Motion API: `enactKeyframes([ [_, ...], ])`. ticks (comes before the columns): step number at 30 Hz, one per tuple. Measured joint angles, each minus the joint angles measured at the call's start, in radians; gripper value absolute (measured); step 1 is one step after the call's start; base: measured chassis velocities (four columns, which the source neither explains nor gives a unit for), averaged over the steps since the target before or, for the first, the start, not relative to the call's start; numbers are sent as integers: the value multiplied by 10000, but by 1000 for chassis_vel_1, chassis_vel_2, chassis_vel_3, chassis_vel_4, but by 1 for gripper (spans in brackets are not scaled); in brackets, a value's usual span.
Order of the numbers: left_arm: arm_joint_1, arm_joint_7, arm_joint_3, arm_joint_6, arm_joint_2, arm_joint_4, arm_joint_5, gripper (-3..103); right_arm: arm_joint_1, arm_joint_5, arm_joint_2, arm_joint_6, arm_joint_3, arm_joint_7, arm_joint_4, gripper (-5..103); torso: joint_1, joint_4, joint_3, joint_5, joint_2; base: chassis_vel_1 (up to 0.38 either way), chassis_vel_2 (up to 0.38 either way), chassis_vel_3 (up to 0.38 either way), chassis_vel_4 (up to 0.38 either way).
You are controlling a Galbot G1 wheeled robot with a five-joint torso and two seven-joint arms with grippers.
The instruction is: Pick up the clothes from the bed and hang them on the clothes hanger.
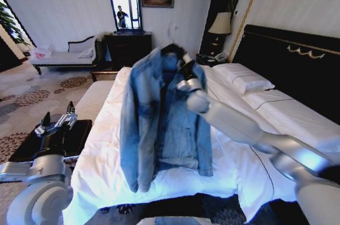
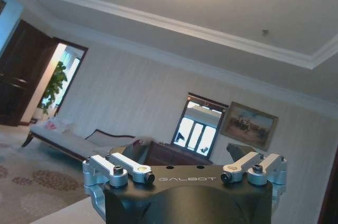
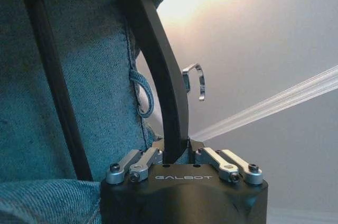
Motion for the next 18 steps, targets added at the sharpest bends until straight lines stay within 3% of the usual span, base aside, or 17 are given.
enactKeyframes([
  [7, 97, -45, 143, 83, -247, -1, 164, 100, -566, 601, -1067, 830, 1236, 40, 1517, 21, -2, -6, -1, 0, 0, 0, 0, 0, 0],
  [11, 130, -57, 98, 109, -338, -1, 193, 100, -877, 2078, -1470, 1901, 2015, -3, 2156, 20, -1, -3, 1, 0, 0, 0, 0, 0, 0],
  [12, 130, -57, 98, 109, -338, -1, 193, 100, -877, 2078, -1470, 1901, 2015, -3, 2156, 20, -1, -3, 1, 0, 0, 0, 0, 0, 0],
  [15, 180, -63, -15, 119, -358, 0, 175, 100, -928, 4085, -1687, 2794, 2308, -137, 2537, 18, -1, 1, 1, -2, 0, 0, 0, 0, 0],
  [16, 208, -68, -67, 123, -361, -1, 151, 100, -901, 4809, -1773, 2998, 2406, -191, 2725, 15, -1, -1, 1, -2, 0, 0, 0, 0, 0],
  [17, 208, -68, -67, 123, -361, -1, 151, 100, -901, 4809, -1773, 2998, 2406, -191, 2725, 15, -1, -1, 1, -2, 0, 0, 0, 0, 0],
  [18, 236, -73, -125, 129, -361, -1, 121, 100, -836, 5695, -1884, 3139, 2482, -275, 3012, 15, -1, -3, 2, -2, 0, 0, 0, 0, 0],
])
